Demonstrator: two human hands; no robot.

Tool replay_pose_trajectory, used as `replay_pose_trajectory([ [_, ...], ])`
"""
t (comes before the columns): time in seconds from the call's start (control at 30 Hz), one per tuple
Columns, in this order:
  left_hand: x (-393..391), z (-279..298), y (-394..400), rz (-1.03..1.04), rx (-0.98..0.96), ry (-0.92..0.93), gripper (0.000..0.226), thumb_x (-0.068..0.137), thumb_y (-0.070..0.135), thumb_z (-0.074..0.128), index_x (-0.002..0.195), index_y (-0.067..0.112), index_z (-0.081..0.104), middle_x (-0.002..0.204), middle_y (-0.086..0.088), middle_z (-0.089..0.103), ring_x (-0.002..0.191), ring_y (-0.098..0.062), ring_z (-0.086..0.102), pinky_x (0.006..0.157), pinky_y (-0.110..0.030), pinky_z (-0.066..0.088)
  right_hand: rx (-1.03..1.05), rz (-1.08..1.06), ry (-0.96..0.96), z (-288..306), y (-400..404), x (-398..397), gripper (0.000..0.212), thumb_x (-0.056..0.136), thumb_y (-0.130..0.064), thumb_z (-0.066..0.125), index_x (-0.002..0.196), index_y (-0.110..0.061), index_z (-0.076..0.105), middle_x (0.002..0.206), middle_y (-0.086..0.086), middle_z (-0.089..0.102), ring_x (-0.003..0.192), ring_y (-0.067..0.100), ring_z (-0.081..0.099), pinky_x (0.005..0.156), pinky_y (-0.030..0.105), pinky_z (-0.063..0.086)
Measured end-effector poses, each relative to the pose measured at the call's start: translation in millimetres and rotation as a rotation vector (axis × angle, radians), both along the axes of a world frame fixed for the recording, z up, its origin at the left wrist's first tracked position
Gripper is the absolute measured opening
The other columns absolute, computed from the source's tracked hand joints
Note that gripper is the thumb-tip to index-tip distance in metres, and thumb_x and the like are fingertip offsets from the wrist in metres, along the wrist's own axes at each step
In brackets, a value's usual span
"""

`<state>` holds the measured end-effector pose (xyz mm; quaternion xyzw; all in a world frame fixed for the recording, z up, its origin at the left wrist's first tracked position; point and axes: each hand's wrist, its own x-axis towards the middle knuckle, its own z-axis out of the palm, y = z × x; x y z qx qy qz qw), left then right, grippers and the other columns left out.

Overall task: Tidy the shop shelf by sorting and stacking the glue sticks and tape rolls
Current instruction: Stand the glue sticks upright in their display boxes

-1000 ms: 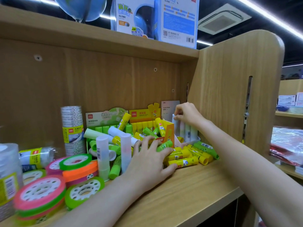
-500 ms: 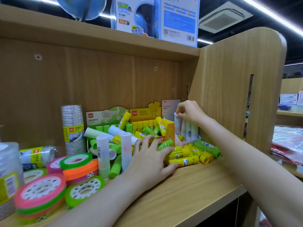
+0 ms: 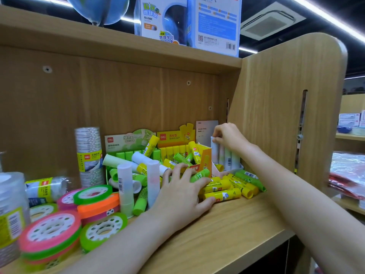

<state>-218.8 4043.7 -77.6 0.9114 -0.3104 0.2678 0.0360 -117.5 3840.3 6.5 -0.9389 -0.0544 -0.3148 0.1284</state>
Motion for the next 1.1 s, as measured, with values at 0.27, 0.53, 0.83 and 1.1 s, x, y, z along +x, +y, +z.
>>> replay_pose_trajectory([
  [0.27, 1.9, 0.1, 0.3, 0.017, 0.027, 0.001, 0.089, 0.061, 0.071, -0.005, 0.137, 0.043, 0.032, 0.142, 0.007, 0.033, 0.137, -0.017, 0.007, 0.110, -0.038, 0.009, -0.129, -0.073, -0.009, -8.7, -2.0, -6.8, 0.030, 0.086, -0.013, 0.060, 0.116, -0.014, 0.060, 0.117, 0.015, 0.044, 0.106, 0.036, 0.050, 0.091, 0.036, 0.041],
  [0.53, 1.2, 1.1, 0.2, 0.015, 0.023, 0.003, 0.089, 0.060, 0.071, -0.004, 0.136, 0.043, 0.034, 0.142, 0.006, 0.034, 0.137, -0.018, 0.008, 0.109, -0.039, 0.009, -0.397, -0.211, -0.010, -10.7, 14.9, -4.5, 0.035, 0.091, -0.014, 0.052, 0.126, -0.013, 0.053, 0.119, 0.013, 0.058, 0.123, 0.028, 0.034, 0.092, 0.038, 0.032],
  [0.83, -1.5, 3.8, 0.5, 0.054, 0.068, 0.055, 0.073, 0.074, 0.073, 0.011, 0.138, 0.043, 0.031, 0.146, 0.005, 0.028, 0.139, -0.019, 0.006, 0.112, -0.041, 0.007, -0.216, -0.056, 0.084, -40.2, 4.7, -59.4, 0.020, 0.087, -0.028, 0.061, 0.102, -0.016, 0.065, 0.104, 0.006, 0.065, 0.100, 0.025, 0.057, 0.073, 0.031, 0.043],
  [1.1, -1.3, 2.2, -1.5, 0.038, 0.053, 0.023, 0.088, 0.061, 0.073, -0.005, 0.138, 0.045, 0.028, 0.145, 0.010, 0.028, 0.138, -0.016, 0.005, 0.110, -0.038, 0.008, -0.246, -0.151, 0.179, -43.5, 15.9, -45.9, 0.022, 0.084, -0.016, 0.062, 0.106, -0.014, 0.062, 0.109, 0.009, 0.062, 0.103, 0.030, 0.058, 0.079, 0.036, 0.048],
])
